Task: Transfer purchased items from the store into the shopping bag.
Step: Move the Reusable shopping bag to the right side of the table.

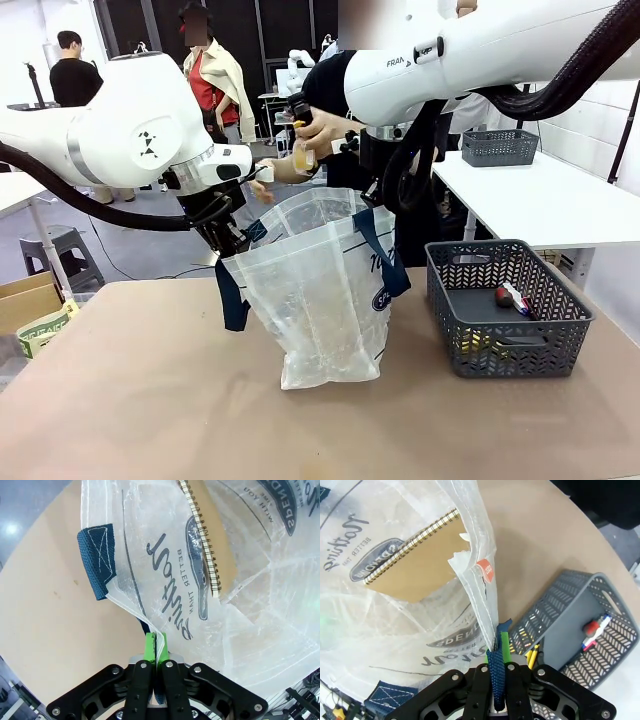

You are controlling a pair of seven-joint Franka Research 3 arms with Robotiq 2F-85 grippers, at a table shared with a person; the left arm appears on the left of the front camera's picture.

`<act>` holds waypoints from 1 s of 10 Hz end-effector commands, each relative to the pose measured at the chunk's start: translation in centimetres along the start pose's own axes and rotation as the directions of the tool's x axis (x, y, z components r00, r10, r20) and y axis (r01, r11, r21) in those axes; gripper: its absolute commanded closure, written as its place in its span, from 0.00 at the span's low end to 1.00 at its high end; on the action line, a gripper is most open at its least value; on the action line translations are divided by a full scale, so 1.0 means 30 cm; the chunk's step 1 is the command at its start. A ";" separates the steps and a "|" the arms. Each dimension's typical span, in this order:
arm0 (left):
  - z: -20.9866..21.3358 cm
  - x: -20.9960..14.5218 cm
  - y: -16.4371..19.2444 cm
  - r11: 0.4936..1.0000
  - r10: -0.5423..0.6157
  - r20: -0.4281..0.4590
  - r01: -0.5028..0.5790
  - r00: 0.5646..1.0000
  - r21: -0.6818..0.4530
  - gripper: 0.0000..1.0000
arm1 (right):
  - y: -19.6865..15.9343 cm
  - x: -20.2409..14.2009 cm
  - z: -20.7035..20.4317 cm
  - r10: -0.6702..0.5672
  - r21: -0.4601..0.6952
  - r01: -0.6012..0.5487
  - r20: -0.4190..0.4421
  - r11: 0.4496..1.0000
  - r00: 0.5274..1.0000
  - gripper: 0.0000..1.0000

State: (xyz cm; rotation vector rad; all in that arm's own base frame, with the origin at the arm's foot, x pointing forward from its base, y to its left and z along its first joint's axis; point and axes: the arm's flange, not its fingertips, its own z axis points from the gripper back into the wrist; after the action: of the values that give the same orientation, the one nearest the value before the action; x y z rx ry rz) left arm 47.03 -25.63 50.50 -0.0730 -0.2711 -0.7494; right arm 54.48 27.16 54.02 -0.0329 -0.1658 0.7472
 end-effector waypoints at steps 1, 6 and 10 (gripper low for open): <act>0.007 -0.002 0.007 1.000 0.001 0.003 -0.001 1.000 0.005 1.00 | -0.002 0.000 0.002 -0.002 -0.001 0.002 0.004 1.000 1.000 1.00; 0.007 -0.002 0.007 1.000 0.001 0.003 -0.001 1.000 0.005 1.00 | -0.002 0.000 0.002 -0.002 -0.001 0.002 0.004 1.000 1.000 1.00; 0.007 -0.002 0.007 1.000 0.001 0.003 -0.001 1.000 0.005 1.00 | -0.002 0.000 0.002 -0.002 -0.001 0.002 0.004 1.000 1.000 1.00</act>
State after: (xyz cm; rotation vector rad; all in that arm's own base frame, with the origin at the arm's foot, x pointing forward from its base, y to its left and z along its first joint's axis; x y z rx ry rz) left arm 47.03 -25.63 50.51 -0.0730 -0.2713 -0.7495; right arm 54.51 27.16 53.95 -0.0327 -0.1646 0.7472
